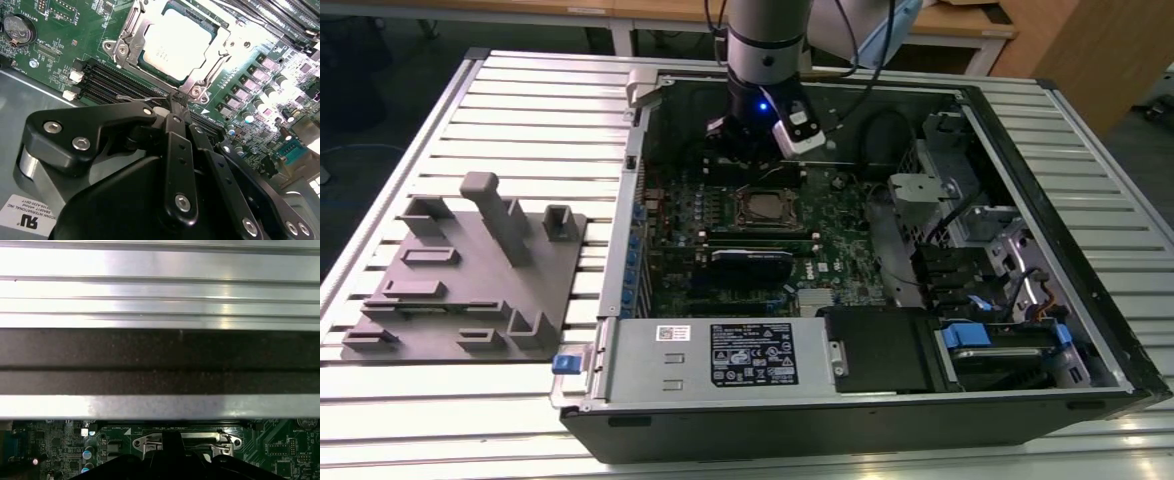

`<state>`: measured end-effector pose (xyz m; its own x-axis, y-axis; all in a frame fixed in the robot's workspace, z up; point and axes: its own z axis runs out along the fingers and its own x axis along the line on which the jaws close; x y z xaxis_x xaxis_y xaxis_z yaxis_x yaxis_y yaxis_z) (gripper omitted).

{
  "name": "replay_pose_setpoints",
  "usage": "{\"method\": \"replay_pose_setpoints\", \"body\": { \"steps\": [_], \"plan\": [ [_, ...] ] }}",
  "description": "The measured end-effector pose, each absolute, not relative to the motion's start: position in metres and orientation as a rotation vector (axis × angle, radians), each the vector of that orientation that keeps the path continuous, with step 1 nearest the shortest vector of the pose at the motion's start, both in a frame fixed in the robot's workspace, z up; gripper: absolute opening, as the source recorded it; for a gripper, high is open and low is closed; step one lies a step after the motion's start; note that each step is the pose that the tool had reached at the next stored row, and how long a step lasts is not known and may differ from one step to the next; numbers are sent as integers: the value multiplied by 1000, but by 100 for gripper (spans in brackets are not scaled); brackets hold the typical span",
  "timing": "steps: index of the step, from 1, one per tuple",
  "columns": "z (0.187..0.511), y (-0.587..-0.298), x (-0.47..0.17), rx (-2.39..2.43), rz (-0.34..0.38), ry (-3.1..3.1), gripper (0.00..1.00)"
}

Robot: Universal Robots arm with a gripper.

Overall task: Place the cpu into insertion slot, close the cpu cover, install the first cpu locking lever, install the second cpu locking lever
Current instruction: 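Install the first cpu locking lever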

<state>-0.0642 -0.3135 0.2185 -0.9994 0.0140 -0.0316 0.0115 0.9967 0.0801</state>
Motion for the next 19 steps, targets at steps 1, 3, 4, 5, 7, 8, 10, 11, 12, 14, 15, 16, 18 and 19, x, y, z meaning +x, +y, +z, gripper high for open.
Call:
{"method": "replay_pose_setpoints", "body": {
  "steps": [1, 3, 4, 5, 7, 8, 10, 11, 12, 14, 15, 16, 18, 19],
  "plan": [
    [218, -314, -64, 20, 124, 3107, 11],
    [219, -314, -64, 20, 124, 3107, 11],
    [219, -313, -63, 20, 124, 3107, 11],
    [219, -313, -62, 20, 124, 3107, 11],
    [219, -313, -61, 20, 124, 3107, 11],
    [219, -313, -60, 20, 124, 3107, 11],
    [219, -312, -59, 20, 124, 3107, 11],
    [219, -312, -59, 20, 124, 3107, 11],
    [219, -312, -58, 20, 124, 3107, 11],
    [219, -312, -58, 20, 124, 3107, 11],
    [219, -312, -57, 20, 124, 3107, 11],
    [219, -312, -57, 20, 124, 3107, 11],
    [219, -312, -56, 20, 124, 3107, 11],
    [218, -312, -55, 20, 124, 3107, 11]
  ]
}}
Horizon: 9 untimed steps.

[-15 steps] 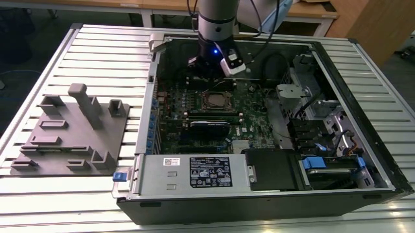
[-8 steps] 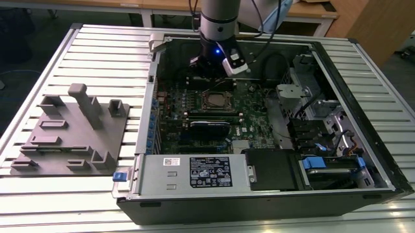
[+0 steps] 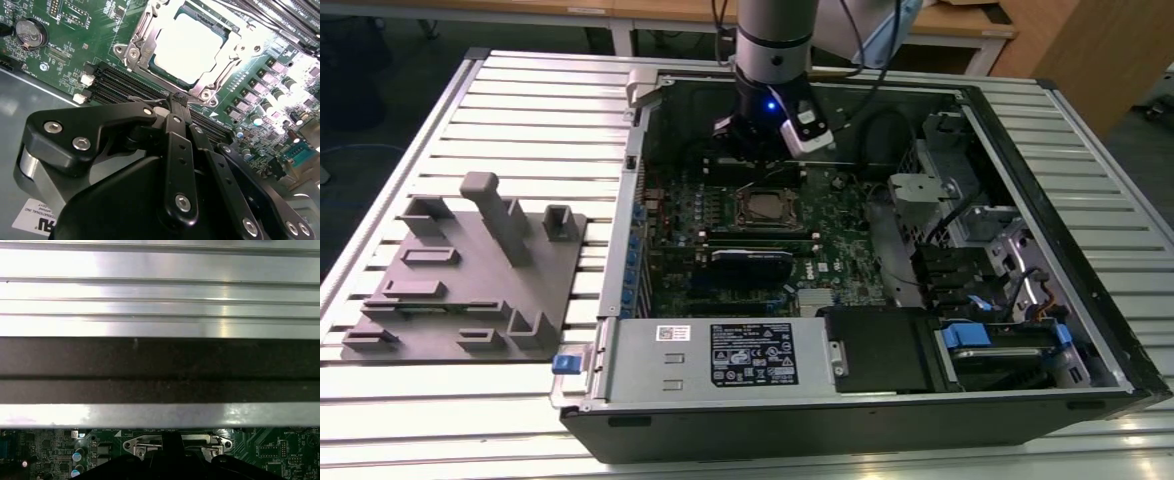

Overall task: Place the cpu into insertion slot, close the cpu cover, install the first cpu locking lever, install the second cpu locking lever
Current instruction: 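Install the first cpu locking lever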

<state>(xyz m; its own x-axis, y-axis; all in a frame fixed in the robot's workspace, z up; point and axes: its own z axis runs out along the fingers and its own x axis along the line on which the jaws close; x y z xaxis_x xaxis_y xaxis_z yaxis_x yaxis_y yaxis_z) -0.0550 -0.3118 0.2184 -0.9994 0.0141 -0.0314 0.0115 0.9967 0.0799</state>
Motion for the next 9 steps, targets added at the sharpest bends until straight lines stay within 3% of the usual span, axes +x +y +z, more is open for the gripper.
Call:
{"method": "replay_pose_setpoints", "body": {
  "steps": [9],
  "plan": [
    [218, -312, -53, 20, 124, 3107, 11]
  ]
}}
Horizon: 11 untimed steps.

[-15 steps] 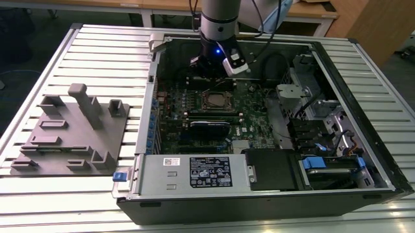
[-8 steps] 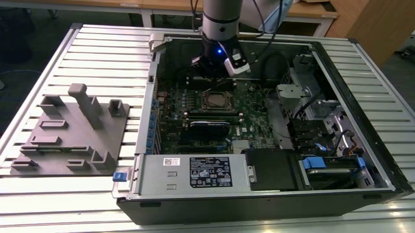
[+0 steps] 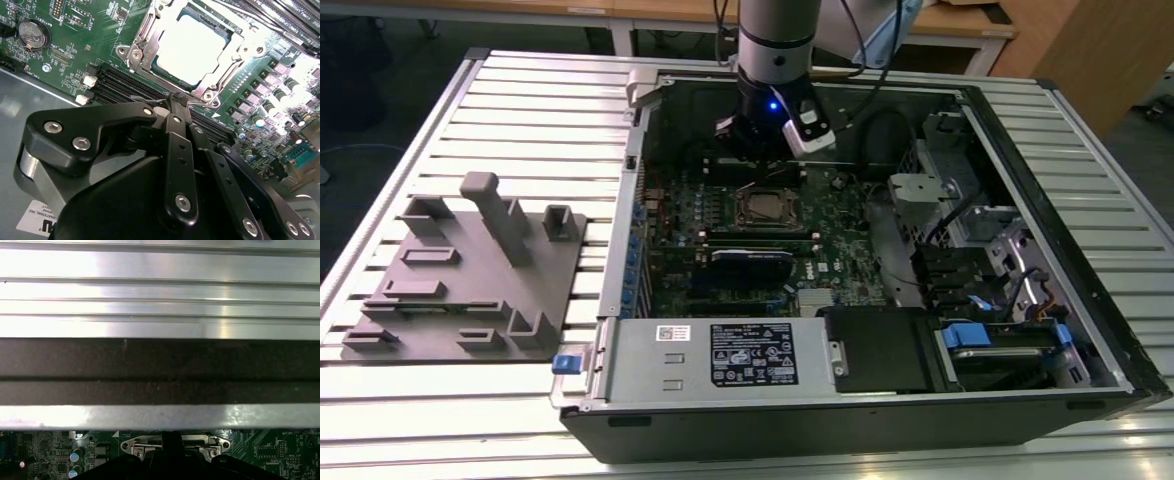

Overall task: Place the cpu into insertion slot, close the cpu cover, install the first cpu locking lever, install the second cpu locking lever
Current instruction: 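Install the first cpu locking lever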

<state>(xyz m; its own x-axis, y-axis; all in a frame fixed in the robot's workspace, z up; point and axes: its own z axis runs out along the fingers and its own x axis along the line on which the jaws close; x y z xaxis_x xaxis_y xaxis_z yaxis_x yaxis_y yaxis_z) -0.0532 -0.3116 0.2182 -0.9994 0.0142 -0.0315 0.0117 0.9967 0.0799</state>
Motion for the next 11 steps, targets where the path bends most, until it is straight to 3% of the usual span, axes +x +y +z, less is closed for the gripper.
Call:
{"method": "replay_pose_setpoints", "body": {
  "steps": [11],
  "plan": [
    [218, -310, -51, 30, 115, 3107, 11]
  ]
}}
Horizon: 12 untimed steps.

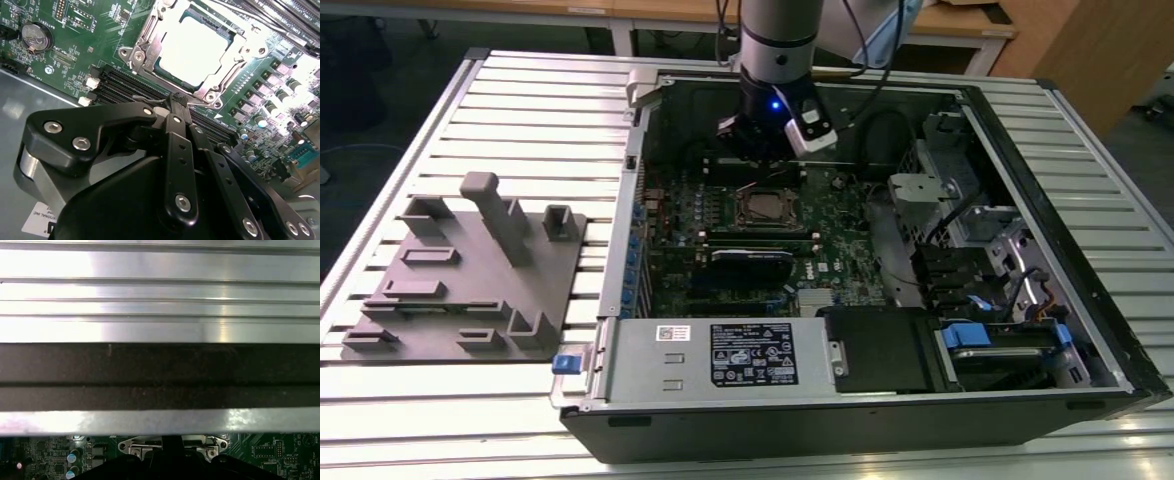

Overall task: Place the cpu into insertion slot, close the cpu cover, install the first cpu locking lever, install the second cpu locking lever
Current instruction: 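Install the first cpu locking lever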

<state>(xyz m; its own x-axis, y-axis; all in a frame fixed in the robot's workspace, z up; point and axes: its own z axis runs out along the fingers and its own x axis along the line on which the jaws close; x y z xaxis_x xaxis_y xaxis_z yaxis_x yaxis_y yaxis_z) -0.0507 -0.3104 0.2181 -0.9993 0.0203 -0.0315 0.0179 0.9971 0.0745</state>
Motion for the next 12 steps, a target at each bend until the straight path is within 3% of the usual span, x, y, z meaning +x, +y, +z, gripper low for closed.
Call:
{"method": "replay_pose_setpoints", "body": {
  "steps": [12],
  "plan": [
    [218, -309, -47, 50, 115, 3106, 11]
  ]
}}
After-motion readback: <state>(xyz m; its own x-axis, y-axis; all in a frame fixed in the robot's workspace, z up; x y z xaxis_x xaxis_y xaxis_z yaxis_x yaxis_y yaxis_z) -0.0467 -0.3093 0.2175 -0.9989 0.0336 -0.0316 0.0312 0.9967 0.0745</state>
